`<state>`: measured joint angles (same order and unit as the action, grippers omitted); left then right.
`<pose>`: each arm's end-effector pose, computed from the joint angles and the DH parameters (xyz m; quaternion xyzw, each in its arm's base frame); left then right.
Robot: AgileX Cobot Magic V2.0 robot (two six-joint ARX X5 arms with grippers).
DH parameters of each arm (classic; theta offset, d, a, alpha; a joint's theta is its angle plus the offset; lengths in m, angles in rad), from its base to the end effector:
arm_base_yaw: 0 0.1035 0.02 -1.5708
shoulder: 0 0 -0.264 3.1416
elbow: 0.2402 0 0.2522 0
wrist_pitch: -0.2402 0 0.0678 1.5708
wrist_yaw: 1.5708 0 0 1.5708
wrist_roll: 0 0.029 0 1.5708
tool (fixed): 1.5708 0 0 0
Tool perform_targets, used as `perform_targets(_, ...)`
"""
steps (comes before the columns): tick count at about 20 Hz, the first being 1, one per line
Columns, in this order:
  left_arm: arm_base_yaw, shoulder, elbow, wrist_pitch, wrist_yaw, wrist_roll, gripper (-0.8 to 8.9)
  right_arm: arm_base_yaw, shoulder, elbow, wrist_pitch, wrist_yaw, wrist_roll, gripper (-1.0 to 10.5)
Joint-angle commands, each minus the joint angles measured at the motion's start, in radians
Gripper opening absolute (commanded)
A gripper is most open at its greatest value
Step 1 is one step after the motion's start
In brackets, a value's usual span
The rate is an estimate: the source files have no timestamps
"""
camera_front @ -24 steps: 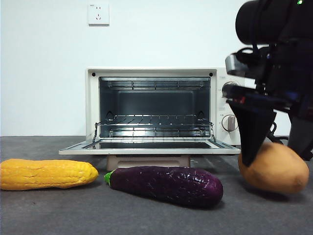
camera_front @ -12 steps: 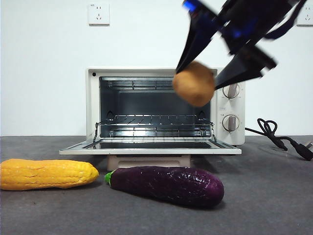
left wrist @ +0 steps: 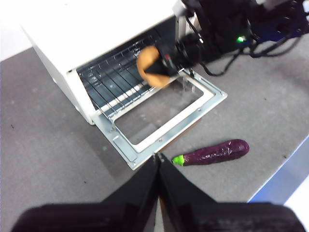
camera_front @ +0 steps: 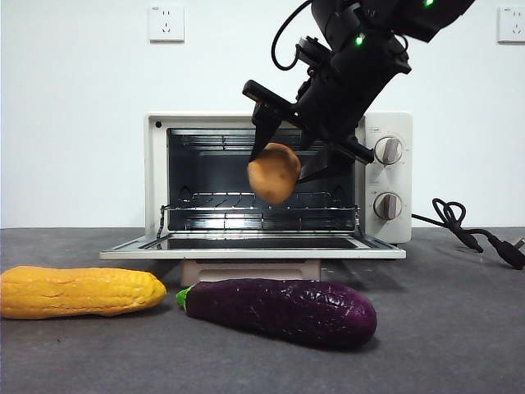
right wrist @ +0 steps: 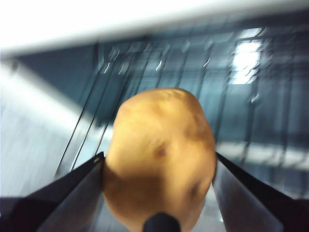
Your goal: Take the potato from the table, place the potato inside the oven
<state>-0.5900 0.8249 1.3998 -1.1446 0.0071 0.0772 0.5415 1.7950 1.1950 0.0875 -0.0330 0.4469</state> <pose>0.0791 -0.0532 0.4287 0.1161 0.2581 -0.2925 0.9135 0.3415 0.2065 0.2246 0.1434 0.2999 0.2129 0.9188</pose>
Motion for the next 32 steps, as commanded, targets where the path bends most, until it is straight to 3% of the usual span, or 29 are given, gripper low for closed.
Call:
perform_targets(1,0.001,-0.002,-0.008,-0.005,0.0,-0.007,-0.08,-0.017,0.035,0.001,0.048,0.067,0.068,-0.1)
perform_targets(5,0.001,-0.001,-0.008,-0.002,0.0,-0.007,-0.08,-0.036,0.045,0.001,0.065,0.121,0.087,0.3)
perform_targets(6,0.001,-0.001,-0.008,-0.002,0.0,-0.007,-0.08,-0.038,0.045,0.001,0.064,0.12,0.086,1.1)
perform_targets(9,0.001,-0.001,-0.008,-0.002,0.0,-0.007,-0.08,-0.041,0.045,0.001,0.063,0.11,0.085,4.8)
perform_targets(10,0.001,-0.001,-0.008,-0.002,0.0,-0.007,-0.08,-0.041,0.045,0.001,0.061,0.11,0.086,5.6)
perform_targets(27,0.001,0.028,-0.01,0.01,-0.001,-0.029,-0.08,-0.041,-0.013,0.001,0.004,0.085,0.086,5.7)
perform_targets(32,0.002,0.036,-0.056,0.06,0.0,-0.025,-0.08,-0.041,-0.108,0.001,-0.122,0.084,0.028,5.7)
